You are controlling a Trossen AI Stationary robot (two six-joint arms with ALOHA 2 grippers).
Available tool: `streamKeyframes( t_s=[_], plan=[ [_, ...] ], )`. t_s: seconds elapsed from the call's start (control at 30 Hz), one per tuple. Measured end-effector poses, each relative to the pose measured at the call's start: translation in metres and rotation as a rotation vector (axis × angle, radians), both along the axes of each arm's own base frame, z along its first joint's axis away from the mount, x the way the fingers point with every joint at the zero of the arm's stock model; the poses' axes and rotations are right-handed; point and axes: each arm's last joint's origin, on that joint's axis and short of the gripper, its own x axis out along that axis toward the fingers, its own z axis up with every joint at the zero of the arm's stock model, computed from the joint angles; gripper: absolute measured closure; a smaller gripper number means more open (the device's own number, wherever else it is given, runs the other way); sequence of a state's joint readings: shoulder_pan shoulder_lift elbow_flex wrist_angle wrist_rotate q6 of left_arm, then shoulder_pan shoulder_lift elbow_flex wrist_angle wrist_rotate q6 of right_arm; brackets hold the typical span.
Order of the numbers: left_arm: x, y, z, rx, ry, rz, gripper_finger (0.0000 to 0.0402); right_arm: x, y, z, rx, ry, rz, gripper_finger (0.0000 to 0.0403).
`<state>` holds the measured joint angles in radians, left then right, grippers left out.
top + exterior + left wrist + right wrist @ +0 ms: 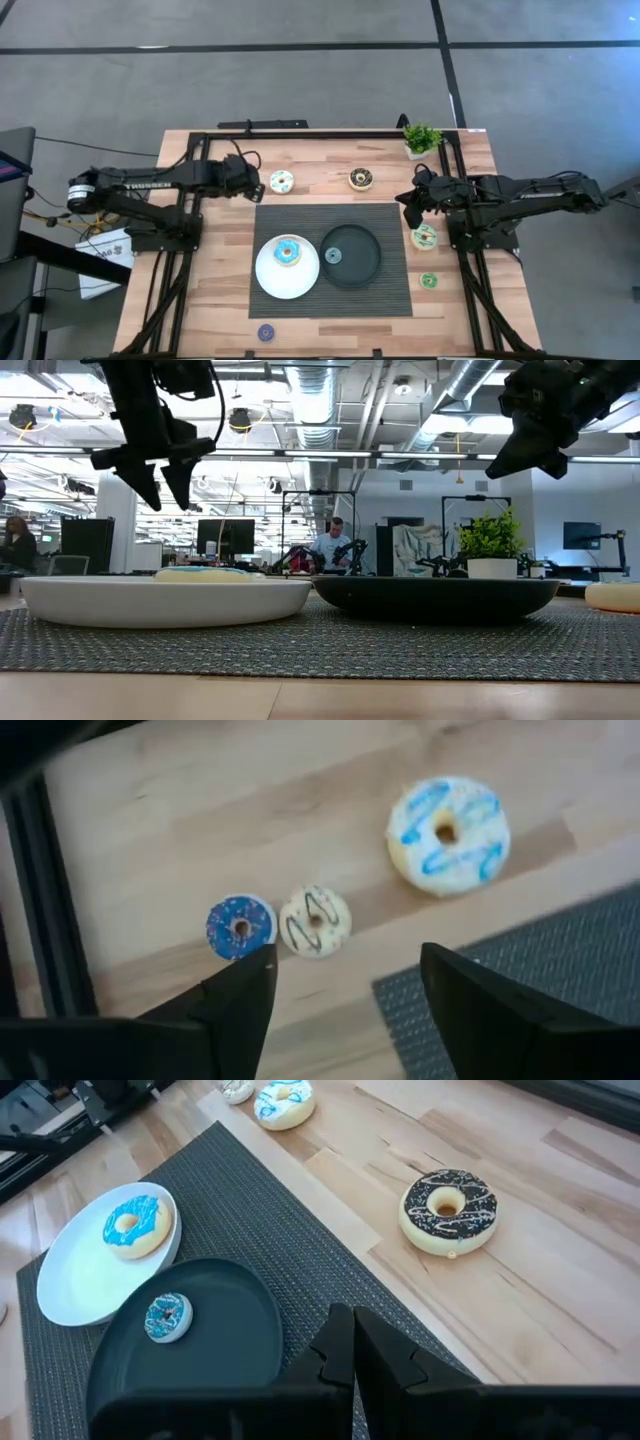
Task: Pick & Place donuts
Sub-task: Put the top small purple donut on the black plate
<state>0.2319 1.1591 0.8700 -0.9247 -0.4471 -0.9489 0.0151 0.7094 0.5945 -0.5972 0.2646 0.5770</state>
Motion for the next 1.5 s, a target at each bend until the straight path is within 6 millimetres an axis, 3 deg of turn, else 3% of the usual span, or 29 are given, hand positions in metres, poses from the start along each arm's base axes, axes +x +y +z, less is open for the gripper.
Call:
streamKeyframes(
  t_s=[0.4,0.67,0.93,1.5],
  plan=[
    [-0.017,0.044,-0.005,-0.092,-0.004,0.203,0.0161,0.000,0.000,0.000,0.000,0.000,0.000,0.0402],
    [-0.017,0.071,-0.038,-0.227,0.137,0.217,0.0161,0.000,0.000,0.000,-0.003,0.000,-0.004,0.0402],
    [-0.010,0.092,-0.063,-0.248,0.184,0.279,0.0161,0.000,0.000,0.000,0.002,-0.002,-0.010,0.0402],
    [-0.012,0.111,-0.091,-0.365,0.226,0.322,0.0162,0.000,0.000,0.000,0.017,-0.006,-0.018,0.0402]
  ],
)
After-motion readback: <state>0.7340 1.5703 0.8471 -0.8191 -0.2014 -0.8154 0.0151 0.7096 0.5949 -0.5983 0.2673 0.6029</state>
